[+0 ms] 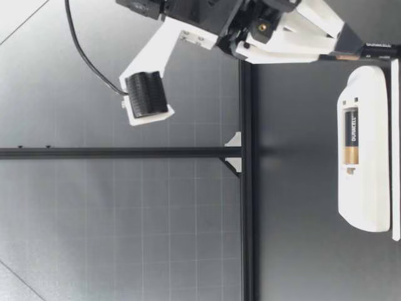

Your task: Place the battery into the slot of the remote controller.

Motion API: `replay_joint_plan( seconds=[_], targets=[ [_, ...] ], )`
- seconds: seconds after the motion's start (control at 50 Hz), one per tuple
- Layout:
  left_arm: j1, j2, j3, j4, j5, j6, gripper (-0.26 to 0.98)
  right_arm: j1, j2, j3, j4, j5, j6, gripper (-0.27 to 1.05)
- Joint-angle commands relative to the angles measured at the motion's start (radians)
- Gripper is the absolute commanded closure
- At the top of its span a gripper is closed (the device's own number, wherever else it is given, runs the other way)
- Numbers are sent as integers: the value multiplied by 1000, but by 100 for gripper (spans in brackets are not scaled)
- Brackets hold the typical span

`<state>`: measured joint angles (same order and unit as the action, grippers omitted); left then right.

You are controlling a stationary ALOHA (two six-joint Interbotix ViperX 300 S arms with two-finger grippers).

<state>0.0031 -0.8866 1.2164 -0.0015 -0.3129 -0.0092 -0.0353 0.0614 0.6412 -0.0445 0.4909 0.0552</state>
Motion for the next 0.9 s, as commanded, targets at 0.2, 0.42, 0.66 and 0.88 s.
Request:
replay_joint_plan(
  seconds=[0.2,0.42,0.66,0.88],
  targets=[
    [28,284,-132,-2,107,-3,88,-6,-150,97,0,-304,9,74],
    [52,492,-222,-3,179,-3,88,-38,-130,207,2,-660,9,74],
    [58,707,-337,-3,265,-3,88,-61,-75,247,2,-830,5,74],
    [58,853,-419,-2,314,2,88,-61,-5,239,0,-881,3,74]
  ],
)
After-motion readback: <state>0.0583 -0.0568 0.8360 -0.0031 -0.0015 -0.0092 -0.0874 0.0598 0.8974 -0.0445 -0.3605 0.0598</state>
